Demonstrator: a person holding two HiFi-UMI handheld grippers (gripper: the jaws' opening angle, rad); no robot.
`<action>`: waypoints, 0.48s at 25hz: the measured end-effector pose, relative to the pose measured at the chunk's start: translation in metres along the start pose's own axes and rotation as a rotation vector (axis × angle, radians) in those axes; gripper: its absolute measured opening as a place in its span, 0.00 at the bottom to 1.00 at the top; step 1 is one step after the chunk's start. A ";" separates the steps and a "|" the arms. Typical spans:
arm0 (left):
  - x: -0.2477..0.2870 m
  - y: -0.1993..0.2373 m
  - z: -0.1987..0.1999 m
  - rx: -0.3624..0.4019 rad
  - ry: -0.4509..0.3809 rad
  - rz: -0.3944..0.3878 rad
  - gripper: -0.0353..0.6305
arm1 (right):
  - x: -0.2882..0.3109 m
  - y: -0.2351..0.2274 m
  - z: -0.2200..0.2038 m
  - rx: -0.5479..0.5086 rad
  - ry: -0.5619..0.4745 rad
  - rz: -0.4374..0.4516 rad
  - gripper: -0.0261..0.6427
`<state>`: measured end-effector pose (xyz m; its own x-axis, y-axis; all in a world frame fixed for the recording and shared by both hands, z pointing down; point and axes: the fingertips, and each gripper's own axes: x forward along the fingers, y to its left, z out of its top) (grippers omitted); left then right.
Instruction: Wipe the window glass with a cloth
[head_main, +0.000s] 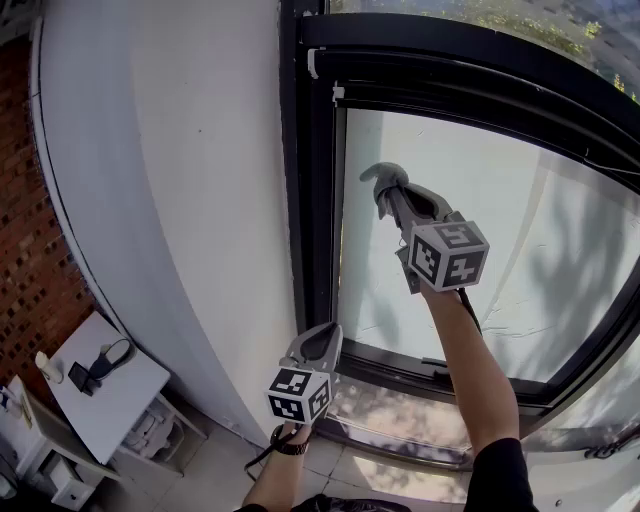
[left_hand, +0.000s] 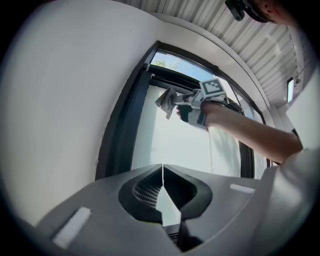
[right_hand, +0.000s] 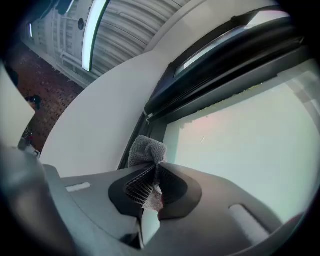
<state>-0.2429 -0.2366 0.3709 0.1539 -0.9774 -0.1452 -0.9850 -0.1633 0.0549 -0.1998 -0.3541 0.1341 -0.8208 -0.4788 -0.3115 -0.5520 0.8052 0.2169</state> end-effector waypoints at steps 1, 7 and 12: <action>-0.004 -0.004 -0.002 -0.002 0.003 -0.001 0.05 | 0.006 -0.003 0.008 0.005 0.002 0.004 0.06; -0.025 -0.012 -0.009 0.017 0.025 0.009 0.05 | 0.040 -0.020 0.038 -0.001 0.011 -0.016 0.06; -0.038 0.002 0.001 0.035 0.015 0.054 0.05 | 0.063 -0.033 0.049 -0.018 -0.052 -0.039 0.06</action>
<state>-0.2507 -0.2001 0.3757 0.1012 -0.9867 -0.1276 -0.9940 -0.1055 0.0276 -0.2259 -0.3935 0.0616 -0.7903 -0.4902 -0.3675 -0.5861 0.7797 0.2203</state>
